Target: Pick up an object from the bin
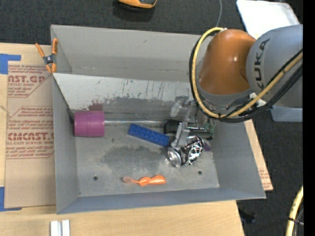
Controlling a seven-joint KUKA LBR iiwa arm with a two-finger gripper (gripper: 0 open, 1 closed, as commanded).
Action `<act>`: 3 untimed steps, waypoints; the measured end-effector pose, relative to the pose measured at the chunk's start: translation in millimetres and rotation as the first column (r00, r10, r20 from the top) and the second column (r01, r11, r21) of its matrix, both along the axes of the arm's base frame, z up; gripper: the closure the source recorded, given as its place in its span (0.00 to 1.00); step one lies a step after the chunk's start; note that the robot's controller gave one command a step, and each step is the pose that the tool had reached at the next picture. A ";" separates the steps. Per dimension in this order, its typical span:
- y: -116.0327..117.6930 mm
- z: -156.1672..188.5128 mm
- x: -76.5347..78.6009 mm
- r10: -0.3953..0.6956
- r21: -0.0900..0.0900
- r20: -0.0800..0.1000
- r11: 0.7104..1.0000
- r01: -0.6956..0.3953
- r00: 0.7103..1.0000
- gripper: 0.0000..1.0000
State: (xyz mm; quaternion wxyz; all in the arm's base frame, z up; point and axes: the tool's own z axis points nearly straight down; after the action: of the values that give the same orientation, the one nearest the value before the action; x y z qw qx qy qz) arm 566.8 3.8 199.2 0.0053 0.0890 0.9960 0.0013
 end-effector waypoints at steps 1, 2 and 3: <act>-16.9 -78.0 8.7 0.204 -0.002 0.003 0.979 -0.204 0.979 0.00; -16.1 -48.5 8.3 0.064 0.002 0.000 0.998 -0.064 0.998 0.00; -12.2 -44.9 4.5 0.060 0.000 0.007 0.998 -0.060 0.998 0.00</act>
Offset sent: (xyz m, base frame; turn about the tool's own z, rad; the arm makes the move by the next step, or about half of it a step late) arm 0.0109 -0.0168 -0.0096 0.0161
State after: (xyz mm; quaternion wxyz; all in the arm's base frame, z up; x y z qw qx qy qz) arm 571.4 -8.5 154.4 0.0086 0.0590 0.9982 0.0018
